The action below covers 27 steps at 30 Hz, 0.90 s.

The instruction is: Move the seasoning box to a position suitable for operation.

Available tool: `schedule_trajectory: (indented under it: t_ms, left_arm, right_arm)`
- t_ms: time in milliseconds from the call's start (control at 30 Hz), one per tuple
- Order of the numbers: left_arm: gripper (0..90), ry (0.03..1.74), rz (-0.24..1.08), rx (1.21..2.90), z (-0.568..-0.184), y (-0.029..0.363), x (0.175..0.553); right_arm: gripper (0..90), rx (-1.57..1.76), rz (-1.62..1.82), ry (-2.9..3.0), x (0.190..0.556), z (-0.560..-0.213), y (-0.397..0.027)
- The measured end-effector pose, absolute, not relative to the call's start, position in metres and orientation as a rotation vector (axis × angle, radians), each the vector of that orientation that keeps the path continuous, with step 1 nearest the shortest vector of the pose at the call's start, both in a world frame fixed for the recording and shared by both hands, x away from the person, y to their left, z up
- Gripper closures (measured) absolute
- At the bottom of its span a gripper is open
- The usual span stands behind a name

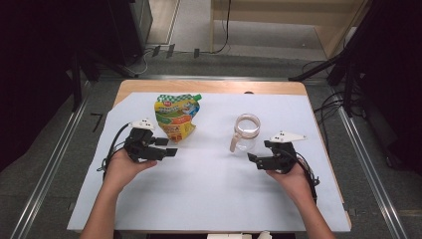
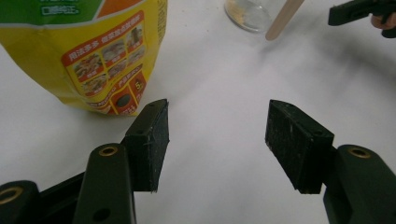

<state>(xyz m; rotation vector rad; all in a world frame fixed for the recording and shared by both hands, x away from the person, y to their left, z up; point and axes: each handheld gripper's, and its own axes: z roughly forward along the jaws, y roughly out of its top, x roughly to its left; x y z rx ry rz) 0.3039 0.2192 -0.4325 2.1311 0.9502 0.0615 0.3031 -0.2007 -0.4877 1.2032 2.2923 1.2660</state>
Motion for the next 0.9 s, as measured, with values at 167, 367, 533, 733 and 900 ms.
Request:
schedule_trajectory:
  t_ms: [167, 367, 533, 733, 900]
  left_arm:
    - [40.6, 0.942, 0.057, 2.126, -0.431, 0.217, 0.301]
    - [40.7, 0.934, 0.052, 2.105, -0.430, 0.216, 0.300]
    - [40.8, 0.940, 0.046, 2.099, -0.430, 0.215, 0.300]
    - [40.8, 0.935, 0.049, 2.112, -0.431, 0.214, 0.300]
    - [40.8, 0.935, 0.041, 2.109, -0.431, 0.214, 0.300]
  right_arm:
    - [16.2, 1.208, 1.244, 2.269, 0.316, -0.487, -0.193]
    - [13.8, 1.203, 1.267, 2.223, 0.327, -0.493, -0.187]
    - [13.5, 1.187, 1.290, 2.211, 0.335, -0.489, -0.182]
    - [11.7, 1.167, 1.303, 2.177, 0.344, -0.494, -0.174]
    - [9.9, 1.170, 1.327, 2.151, 0.352, -0.502, -0.167]
